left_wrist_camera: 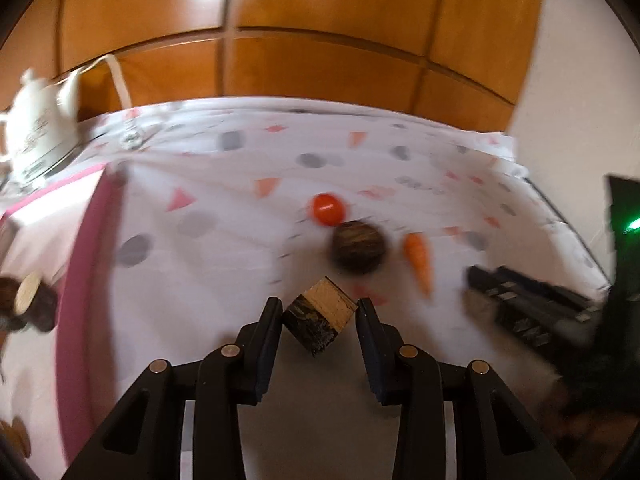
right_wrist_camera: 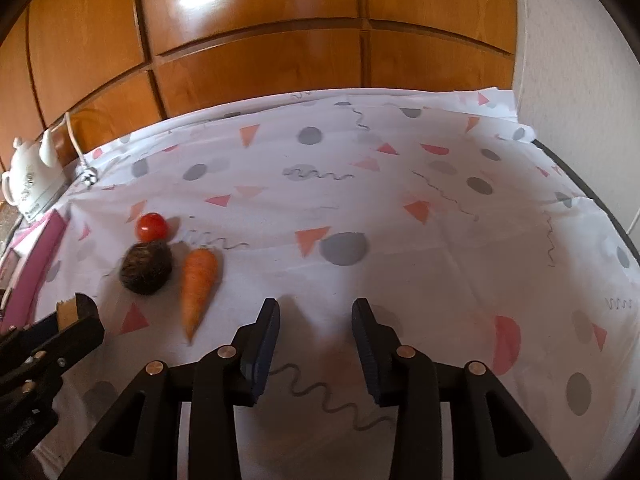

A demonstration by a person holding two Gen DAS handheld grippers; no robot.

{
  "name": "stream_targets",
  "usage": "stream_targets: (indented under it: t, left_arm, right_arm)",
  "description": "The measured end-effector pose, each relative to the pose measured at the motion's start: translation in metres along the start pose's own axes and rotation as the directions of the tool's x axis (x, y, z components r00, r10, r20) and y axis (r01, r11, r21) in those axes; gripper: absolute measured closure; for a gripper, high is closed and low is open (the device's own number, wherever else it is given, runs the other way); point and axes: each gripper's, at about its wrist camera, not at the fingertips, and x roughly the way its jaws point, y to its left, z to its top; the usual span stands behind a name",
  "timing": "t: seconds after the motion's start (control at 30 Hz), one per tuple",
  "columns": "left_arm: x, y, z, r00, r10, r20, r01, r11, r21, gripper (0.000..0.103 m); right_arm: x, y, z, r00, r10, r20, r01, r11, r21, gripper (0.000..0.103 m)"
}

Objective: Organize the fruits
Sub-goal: 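Grasp the orange carrot with the right tool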

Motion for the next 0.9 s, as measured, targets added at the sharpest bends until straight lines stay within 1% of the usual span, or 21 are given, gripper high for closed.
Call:
stream_targets:
  t: [0.03, 0.1, 0.2, 0.3, 0.4, 0.43, 0.57, 0.63, 0.7, 0.77, 0.83, 0.9]
  left_arm:
    - [0.001, 0.006, -0.002, 1.0, -0.011, 0.013, 0.011, 1.0, -0.021, 0.065]
    - [0.003, 0.005, -0.001, 1.0, 0.002, 0.015, -0.001, 1.0, -0.016, 0.065]
    - [0.007, 0.007, -0.002, 1.0, -0.013, 0.006, 0.013, 1.0, -0.015, 0.064]
    - [0.009, 0.004, -0.003, 1.0, -0.003, 0.004, 0.003, 1.0, -0.007, 0.065]
    - [0.008, 0.004, -0.004, 1.0, 0.0, 0.002, 0.0, 1.0, -0.005, 0.065]
    - [0.009, 0.004, -0.004, 1.0, 0.0, 0.001, 0.0, 1.0, -0.005, 0.065]
    - [0.01, 0.004, -0.004, 1.0, 0.001, 0.0, -0.001, 1.0, -0.001, 0.065]
    - [0.01, 0.004, -0.004, 1.0, 0.002, 0.0, -0.002, 1.0, 0.001, 0.065]
    - [0.01, 0.003, -0.004, 1.0, 0.006, 0.0, -0.006, 1.0, 0.003, 0.065]
    - [0.01, 0.003, -0.004, 1.0, 0.004, 0.0, -0.004, 1.0, 0.001, 0.065]
    - [0.01, 0.003, -0.004, 1.0, 0.002, 0.001, -0.002, 1.0, 0.001, 0.065]
    - [0.01, 0.004, -0.004, 1.0, 0.001, 0.002, -0.001, 1.0, 0.001, 0.065]
  right_arm:
    - [0.0, 0.002, 0.001, 1.0, 0.016, -0.003, -0.016, 1.0, 0.0, 0.065]
    - [-0.001, 0.009, 0.003, 0.999, 0.05, -0.004, -0.05, 0.999, -0.006, 0.065]
    - [0.0, 0.018, 0.008, 0.996, 0.087, -0.002, -0.087, 0.996, -0.008, 0.065]
    - [0.002, 0.025, 0.014, 0.992, 0.125, -0.004, -0.125, 0.992, 0.0, 0.065]
    - [0.006, 0.033, 0.017, 0.99, 0.137, -0.013, -0.138, 0.99, -0.011, 0.065]
    - [0.007, 0.036, 0.018, 0.989, 0.144, -0.017, -0.144, 0.989, -0.018, 0.067]
    - [0.015, 0.046, 0.02, 0.991, 0.128, -0.039, -0.13, 0.99, -0.058, 0.072]
    - [0.019, 0.052, 0.02, 0.989, 0.133, -0.06, -0.138, 0.987, -0.086, 0.079]
    - [0.024, 0.058, 0.019, 0.99, 0.121, -0.076, -0.129, 0.986, -0.11, 0.08]
    - [0.024, 0.059, 0.019, 0.992, 0.103, -0.067, -0.111, 0.987, -0.12, 0.084]
    - [0.022, 0.058, 0.018, 0.992, 0.106, -0.063, -0.113, 0.987, -0.116, 0.084]
    - [0.018, 0.058, 0.016, 0.995, 0.09, -0.05, -0.096, 0.987, -0.125, 0.085]
